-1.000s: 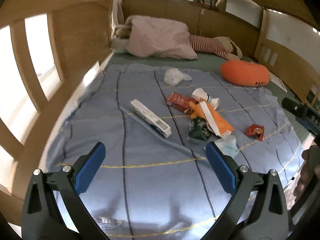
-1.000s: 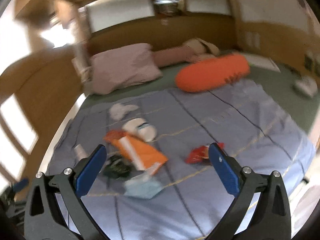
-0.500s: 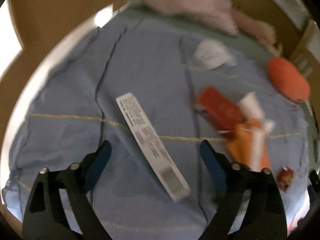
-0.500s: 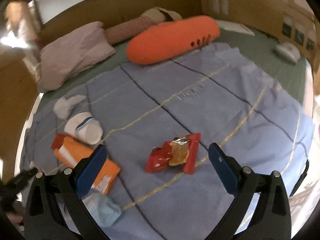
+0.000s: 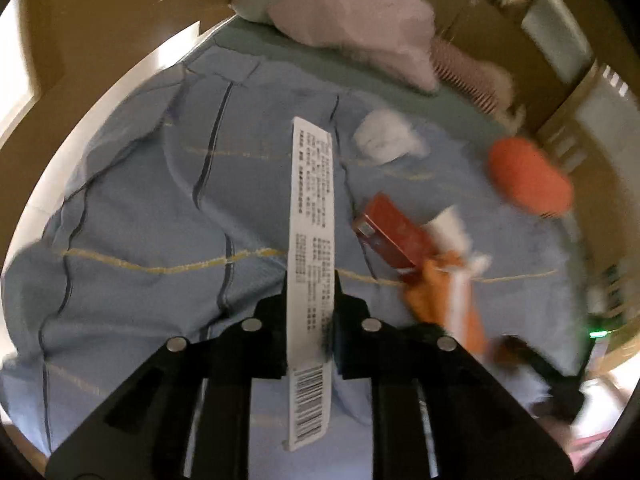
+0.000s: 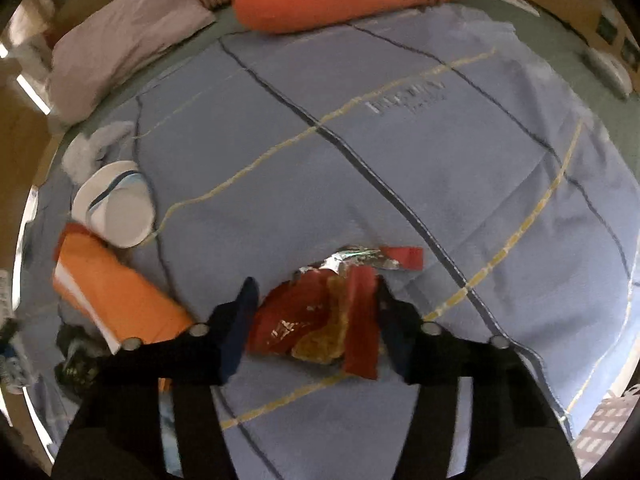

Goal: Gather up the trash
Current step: 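Lift the barcode strip and red snack packet off the bed with both tools, then carry both items to the white bin and open both tools over it, then move both open tools back over the remaining trash on the bed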

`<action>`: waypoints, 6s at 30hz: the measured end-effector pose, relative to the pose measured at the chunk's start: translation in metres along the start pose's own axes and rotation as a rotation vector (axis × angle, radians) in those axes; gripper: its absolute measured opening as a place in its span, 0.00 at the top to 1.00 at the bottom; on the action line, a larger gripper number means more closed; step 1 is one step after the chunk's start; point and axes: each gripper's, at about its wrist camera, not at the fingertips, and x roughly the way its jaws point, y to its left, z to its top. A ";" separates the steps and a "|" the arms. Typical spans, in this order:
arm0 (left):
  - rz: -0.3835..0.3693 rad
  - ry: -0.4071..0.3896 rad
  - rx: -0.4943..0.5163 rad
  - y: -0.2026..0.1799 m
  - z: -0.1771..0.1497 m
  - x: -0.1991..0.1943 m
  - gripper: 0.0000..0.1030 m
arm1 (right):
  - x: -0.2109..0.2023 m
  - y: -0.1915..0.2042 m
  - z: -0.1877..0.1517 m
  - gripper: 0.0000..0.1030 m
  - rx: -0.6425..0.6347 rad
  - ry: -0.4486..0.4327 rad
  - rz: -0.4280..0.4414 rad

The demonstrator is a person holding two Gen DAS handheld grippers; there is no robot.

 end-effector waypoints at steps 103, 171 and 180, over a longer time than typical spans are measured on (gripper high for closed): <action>-0.632 0.013 0.704 -0.267 -0.283 -0.215 0.83 | -0.308 -0.237 -0.198 0.85 -0.077 -0.334 0.119; 0.180 -0.395 0.265 -0.041 -0.187 -0.192 0.03 | -0.222 0.085 -0.150 0.04 -0.313 -0.551 0.252; 0.159 -0.384 0.259 -0.039 -0.186 -0.191 0.03 | -0.212 0.068 -0.139 0.04 -0.254 -0.489 0.247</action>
